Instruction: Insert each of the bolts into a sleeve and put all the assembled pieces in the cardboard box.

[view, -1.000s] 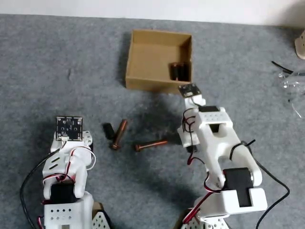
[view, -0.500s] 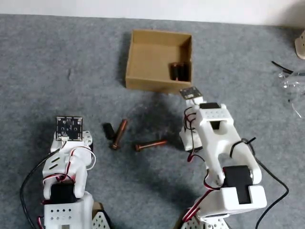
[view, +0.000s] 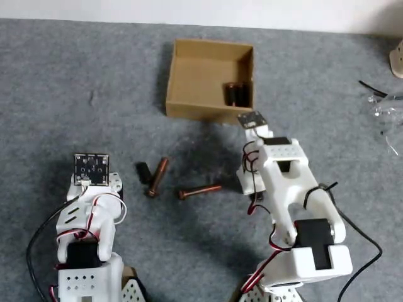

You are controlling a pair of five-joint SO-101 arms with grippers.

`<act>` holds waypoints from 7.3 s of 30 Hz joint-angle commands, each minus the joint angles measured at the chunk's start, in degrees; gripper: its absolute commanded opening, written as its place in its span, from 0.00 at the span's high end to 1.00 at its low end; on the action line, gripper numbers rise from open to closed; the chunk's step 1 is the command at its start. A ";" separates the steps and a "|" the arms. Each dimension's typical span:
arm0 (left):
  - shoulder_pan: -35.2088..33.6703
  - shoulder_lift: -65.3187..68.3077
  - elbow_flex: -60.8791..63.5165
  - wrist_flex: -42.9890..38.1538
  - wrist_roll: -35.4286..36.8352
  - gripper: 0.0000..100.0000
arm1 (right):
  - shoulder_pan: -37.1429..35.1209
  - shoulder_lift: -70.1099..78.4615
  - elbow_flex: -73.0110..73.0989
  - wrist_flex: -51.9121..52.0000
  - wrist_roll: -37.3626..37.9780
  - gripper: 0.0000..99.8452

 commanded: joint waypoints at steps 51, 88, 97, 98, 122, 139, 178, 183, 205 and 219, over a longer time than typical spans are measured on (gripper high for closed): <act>0.22 -0.31 1.19 -5.10 0.18 0.99 | 1.71 -105.27 46.02 1.19 -3.60 1.00; 25.71 39.78 -38.81 10.99 -37.63 0.99 | 10.15 -105.45 60.26 -12.18 -9.76 1.00; 37.93 72.13 -63.08 23.12 -40.09 0.99 | 12.26 -105.45 60.62 -13.76 -9.76 1.00; 38.02 73.80 -64.66 23.47 -40.00 0.99 | 12.35 -105.45 60.62 -13.76 -9.76 1.00; 20.35 82.24 -55.78 18.29 -1.32 0.95 | 12.09 -105.45 60.70 -15.08 -9.67 1.00; 19.65 88.40 -52.09 12.13 -4.66 0.91 | 12.09 -105.45 60.70 -15.08 -9.67 1.00; 21.76 102.11 -58.51 13.27 -4.22 0.99 | 12.18 -105.45 60.79 -15.08 -9.67 1.00; 21.58 101.41 -58.59 13.19 -6.77 0.99 | 12.18 -105.45 60.79 -15.43 -9.67 1.00; 13.05 74.95 -63.52 45.36 -71.82 0.99 | 12.18 -105.45 60.88 -15.43 -9.67 1.00; -0.57 97.98 -71.87 32.88 -78.59 0.99 | 12.09 -105.45 60.88 -15.43 -9.67 1.00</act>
